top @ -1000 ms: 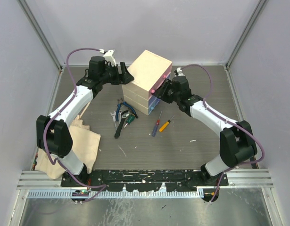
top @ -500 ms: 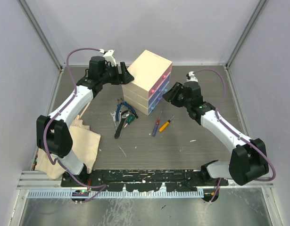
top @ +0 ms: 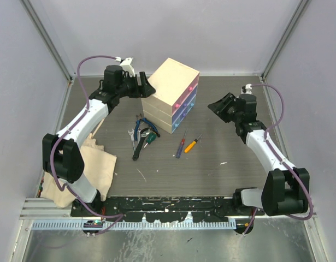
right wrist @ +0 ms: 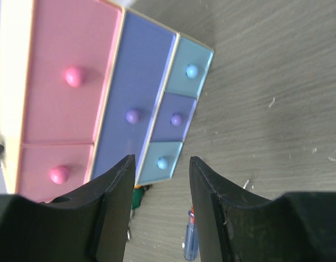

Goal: Sort the tools into containers
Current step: Open the drawer in the storage box.

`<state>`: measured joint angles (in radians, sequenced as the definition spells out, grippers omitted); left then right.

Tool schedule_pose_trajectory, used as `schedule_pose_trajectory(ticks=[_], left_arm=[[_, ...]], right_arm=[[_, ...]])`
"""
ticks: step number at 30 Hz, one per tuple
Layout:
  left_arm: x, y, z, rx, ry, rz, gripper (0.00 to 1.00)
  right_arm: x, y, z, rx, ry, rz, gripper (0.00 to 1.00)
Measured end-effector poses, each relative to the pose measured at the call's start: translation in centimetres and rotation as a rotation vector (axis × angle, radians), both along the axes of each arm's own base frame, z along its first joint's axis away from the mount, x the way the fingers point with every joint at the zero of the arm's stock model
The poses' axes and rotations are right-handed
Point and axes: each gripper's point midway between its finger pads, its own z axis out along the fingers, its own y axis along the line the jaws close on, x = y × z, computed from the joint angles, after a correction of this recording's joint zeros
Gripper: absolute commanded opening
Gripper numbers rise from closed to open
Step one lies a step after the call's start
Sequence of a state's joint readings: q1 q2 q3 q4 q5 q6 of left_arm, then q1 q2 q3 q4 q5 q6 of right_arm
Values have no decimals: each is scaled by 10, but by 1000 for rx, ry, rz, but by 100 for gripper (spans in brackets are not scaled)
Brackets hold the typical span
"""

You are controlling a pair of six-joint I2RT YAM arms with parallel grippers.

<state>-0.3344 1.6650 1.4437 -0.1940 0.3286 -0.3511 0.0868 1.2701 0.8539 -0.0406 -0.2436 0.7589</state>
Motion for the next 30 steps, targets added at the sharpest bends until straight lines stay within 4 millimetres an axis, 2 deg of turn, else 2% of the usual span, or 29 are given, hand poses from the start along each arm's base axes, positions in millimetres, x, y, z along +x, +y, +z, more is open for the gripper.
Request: schedule_pose_trajectory(ticks=[4, 10, 16, 25, 30], left_arm=[[0, 0, 0, 2, 0, 1, 76], [0, 0, 1, 8, 0, 8, 76], [0, 0, 1, 10, 1, 10, 76], [0, -1, 1, 20, 1, 17, 75], [0, -1, 1, 24, -1, 18, 75]], right_arm=[[12, -10, 18, 45, -67, -30, 50], [33, -14, 25, 62, -90, -44, 52], [53, -2, 30, 106, -108, 13, 53], [72, 18, 51, 284, -227, 76, 53], [75, 23, 47, 358, -231, 86, 52]])
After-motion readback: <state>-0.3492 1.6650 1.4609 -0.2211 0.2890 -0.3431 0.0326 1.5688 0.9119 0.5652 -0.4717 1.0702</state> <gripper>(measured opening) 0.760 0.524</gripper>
